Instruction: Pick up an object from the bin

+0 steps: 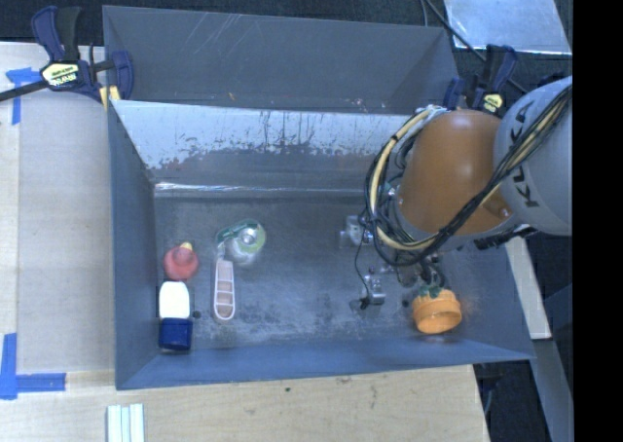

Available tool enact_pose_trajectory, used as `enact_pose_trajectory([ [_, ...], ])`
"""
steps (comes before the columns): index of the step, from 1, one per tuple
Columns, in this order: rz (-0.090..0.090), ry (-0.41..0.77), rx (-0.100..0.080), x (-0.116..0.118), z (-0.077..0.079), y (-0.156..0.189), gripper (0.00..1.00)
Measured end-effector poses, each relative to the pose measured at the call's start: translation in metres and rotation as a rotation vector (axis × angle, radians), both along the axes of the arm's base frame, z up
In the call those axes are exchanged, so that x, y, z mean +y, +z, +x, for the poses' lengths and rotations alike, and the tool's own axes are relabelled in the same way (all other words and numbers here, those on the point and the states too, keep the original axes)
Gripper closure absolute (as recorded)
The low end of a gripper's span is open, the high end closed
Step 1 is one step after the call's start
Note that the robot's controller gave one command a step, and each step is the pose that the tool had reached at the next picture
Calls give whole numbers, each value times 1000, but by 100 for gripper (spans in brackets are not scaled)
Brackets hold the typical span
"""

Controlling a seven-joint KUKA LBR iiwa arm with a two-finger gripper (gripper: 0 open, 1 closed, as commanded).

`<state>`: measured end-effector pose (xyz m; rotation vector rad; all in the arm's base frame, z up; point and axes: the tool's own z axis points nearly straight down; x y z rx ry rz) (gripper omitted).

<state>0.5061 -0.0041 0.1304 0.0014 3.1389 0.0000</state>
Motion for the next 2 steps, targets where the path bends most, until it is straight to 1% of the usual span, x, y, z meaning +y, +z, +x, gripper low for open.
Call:
enact_pose_trajectory([
  [1, -5, -19, 5, -85, 7, -28, 0],
  [2, 0, 91, -1, -24, -13, -47, 0],
])
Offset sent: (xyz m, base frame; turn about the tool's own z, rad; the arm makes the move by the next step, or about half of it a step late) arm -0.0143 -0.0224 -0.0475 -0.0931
